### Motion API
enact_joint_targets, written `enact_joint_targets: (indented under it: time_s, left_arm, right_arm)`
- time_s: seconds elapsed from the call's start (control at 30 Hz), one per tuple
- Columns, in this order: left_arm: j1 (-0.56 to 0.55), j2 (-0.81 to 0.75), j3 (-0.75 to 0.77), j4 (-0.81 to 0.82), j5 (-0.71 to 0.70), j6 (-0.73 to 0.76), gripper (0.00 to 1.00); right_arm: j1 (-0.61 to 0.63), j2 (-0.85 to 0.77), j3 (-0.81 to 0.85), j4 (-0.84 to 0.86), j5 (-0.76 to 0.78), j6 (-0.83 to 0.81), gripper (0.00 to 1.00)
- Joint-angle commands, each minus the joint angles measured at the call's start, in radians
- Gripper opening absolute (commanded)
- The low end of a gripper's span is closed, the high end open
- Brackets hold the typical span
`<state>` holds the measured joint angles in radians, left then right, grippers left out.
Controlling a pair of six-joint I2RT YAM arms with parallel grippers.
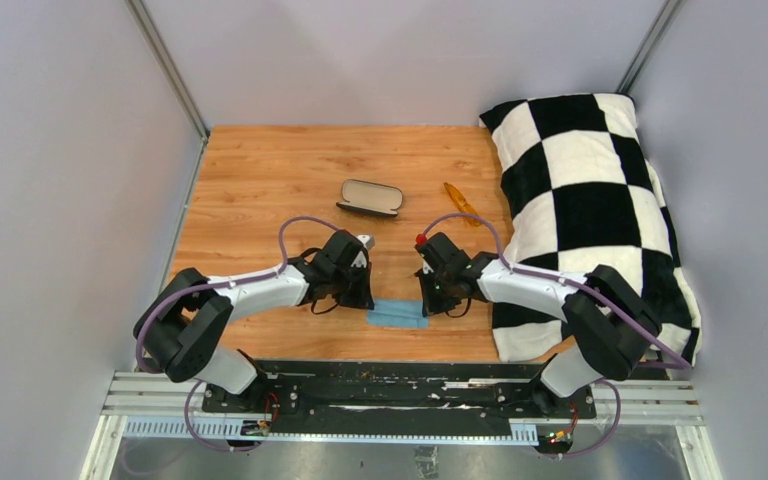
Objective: Organize the sunglasses
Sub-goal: Fold the glasses cleaning cloth at the center of the board.
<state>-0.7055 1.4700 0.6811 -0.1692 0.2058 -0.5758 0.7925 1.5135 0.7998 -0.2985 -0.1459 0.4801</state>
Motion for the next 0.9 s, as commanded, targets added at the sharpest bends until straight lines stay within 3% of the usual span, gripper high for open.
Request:
enact_joint_targets:
  time_s: [0.0,0.57,0.73,0.87]
  left_arm:
    - [-0.012,-0.018,-0.02,-0.011,-0.015,0.005,0.0]
    - [-0.02,0.029,-0.025,-0.006,-0.01,0.005,0.0]
    - [-0.02,0.023,0.004,-0.061,-0.042,0.018,0.26]
    - [-0.02,-0.047,0.045,-0.164,-0.094,0.032,0.36]
  right_arm:
    - [0.021,-0.031,-0.023,-0.023,0.01,0.012,0.0]
    - [0.042,0.0,-0.024,-0.014,0.018,0.023,0.0]
    - [0.042,-0.001,-0.005,-0.042,0.036,0.02,0.22]
    - [0.042,-0.038,0.01,-0.069,0.042,0.018,0.27]
